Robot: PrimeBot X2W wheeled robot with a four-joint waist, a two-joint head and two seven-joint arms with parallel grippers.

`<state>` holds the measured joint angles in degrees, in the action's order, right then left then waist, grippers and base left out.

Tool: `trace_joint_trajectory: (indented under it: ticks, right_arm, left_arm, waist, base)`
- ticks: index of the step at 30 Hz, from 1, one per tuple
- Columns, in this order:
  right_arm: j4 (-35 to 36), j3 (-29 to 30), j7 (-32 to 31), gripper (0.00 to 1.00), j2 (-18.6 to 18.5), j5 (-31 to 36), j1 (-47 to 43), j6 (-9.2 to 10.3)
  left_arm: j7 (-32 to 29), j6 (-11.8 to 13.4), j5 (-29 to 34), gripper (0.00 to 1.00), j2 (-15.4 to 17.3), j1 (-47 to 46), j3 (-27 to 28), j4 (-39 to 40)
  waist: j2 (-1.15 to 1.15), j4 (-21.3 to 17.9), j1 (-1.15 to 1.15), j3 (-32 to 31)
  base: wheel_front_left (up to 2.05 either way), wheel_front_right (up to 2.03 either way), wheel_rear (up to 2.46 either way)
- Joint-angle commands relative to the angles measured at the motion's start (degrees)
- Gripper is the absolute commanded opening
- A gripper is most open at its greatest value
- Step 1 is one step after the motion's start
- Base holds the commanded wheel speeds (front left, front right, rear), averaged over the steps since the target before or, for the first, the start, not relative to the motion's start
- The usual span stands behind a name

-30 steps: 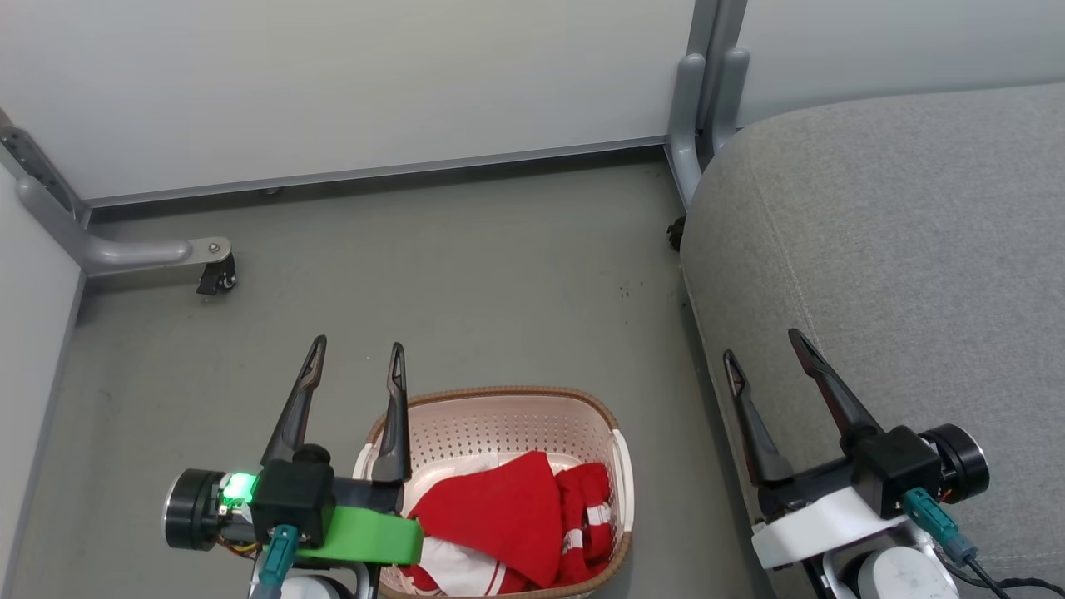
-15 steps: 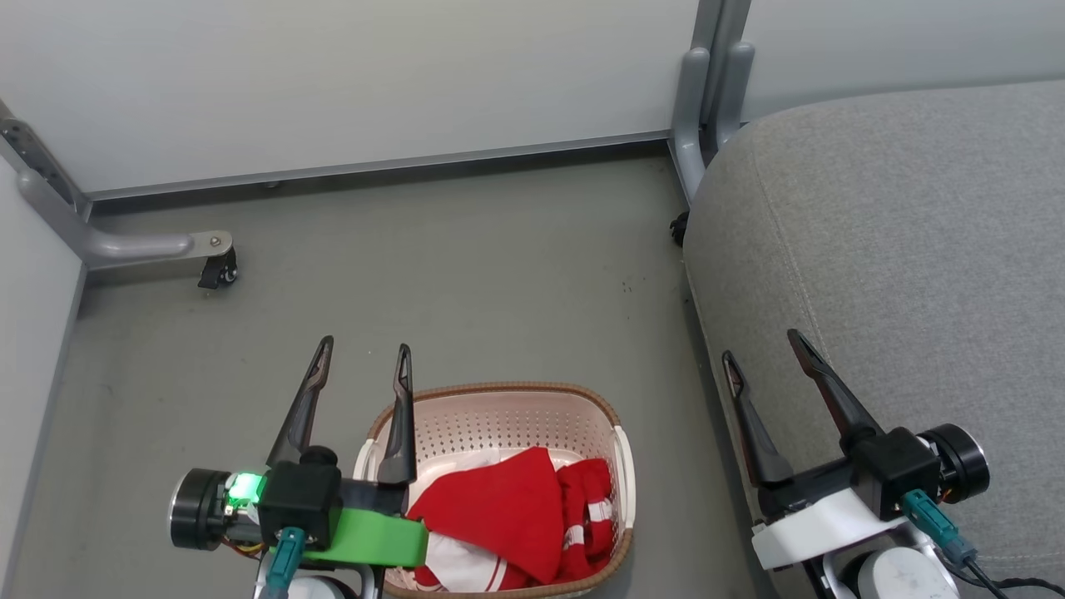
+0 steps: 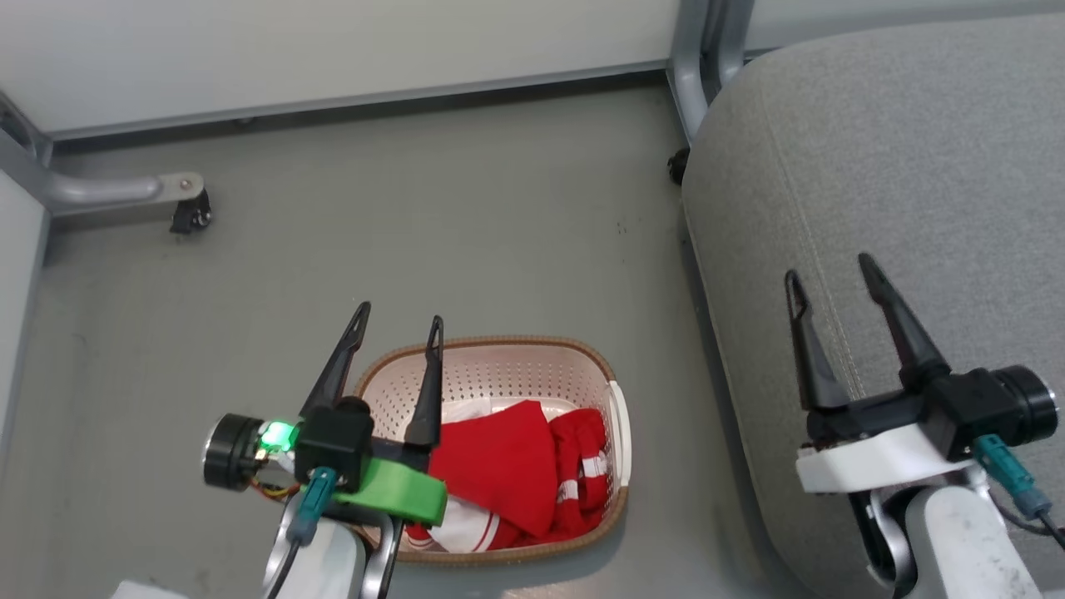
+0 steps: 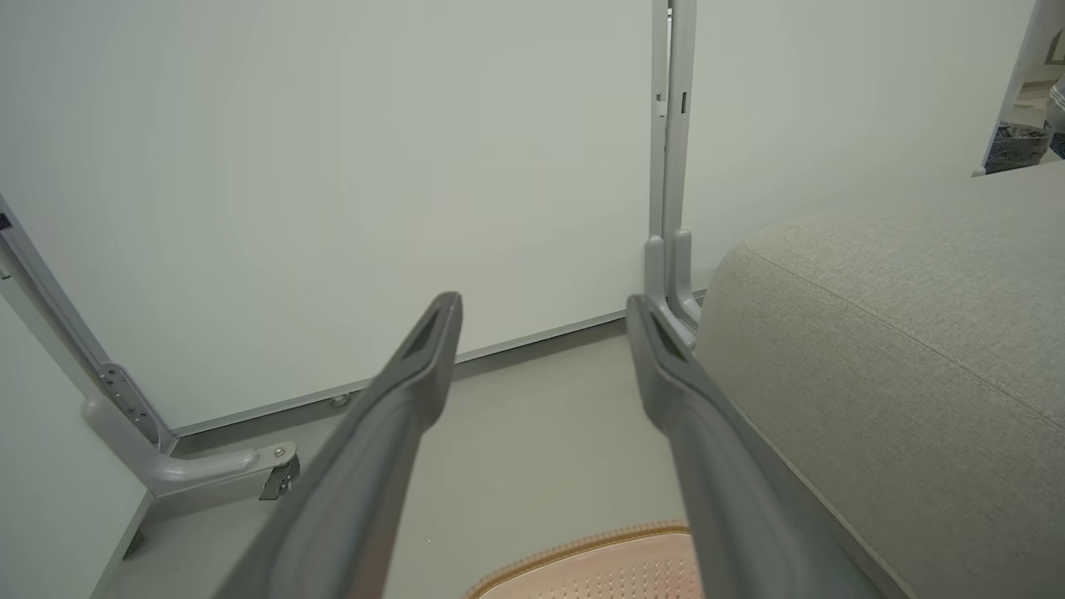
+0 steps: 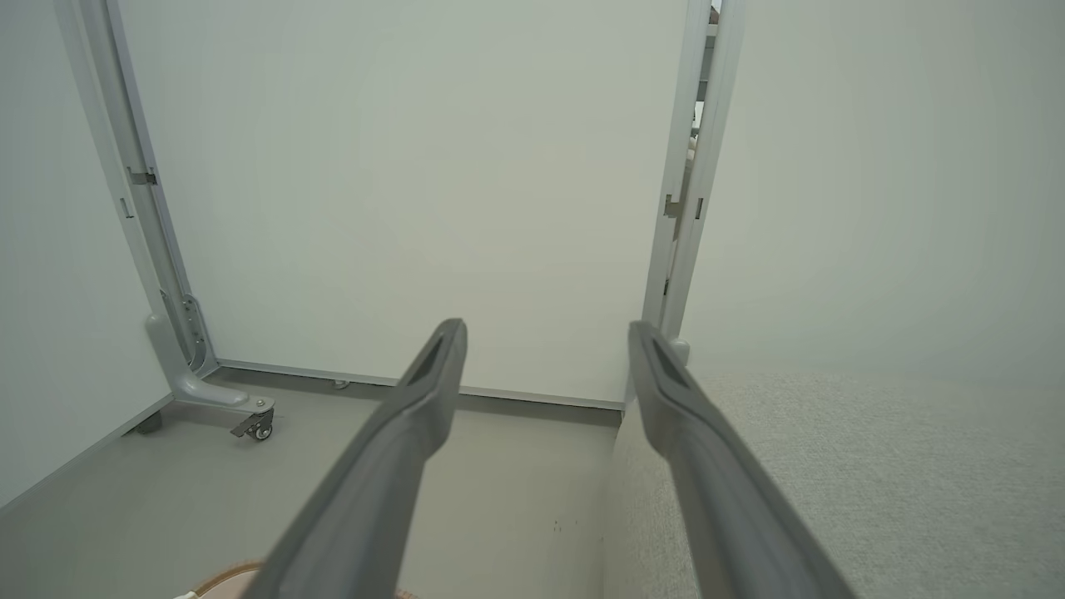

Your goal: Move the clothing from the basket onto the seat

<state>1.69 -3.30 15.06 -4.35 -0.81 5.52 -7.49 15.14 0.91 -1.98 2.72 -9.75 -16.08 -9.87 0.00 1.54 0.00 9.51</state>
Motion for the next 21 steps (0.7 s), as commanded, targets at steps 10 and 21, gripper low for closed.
trace_joint_trajectory:
  ticks: [10,21]
  right_arm:
    - [3.99,4.85,0.17,1.0,-1.54,-0.75,9.24,0.0]
    - [8.95,7.06,0.18,1.0,0.2,-1.49,15.46,0.01]
  left_arm:
    - [0.02,-5.69,0.62,1.0,0.32,-17.85,-5.85,-20.73]
    - [-2.24,-8.32,0.29,1.0,0.46,-35.96,-12.42,-47.62]
  waist:
    - [0.0,-4.41,0.0,20.22]
    - [0.0,-10.88,0.0,34.01]
  base:
    - [0.0,0.0,0.0]
    - [0.0,0.0,0.0]
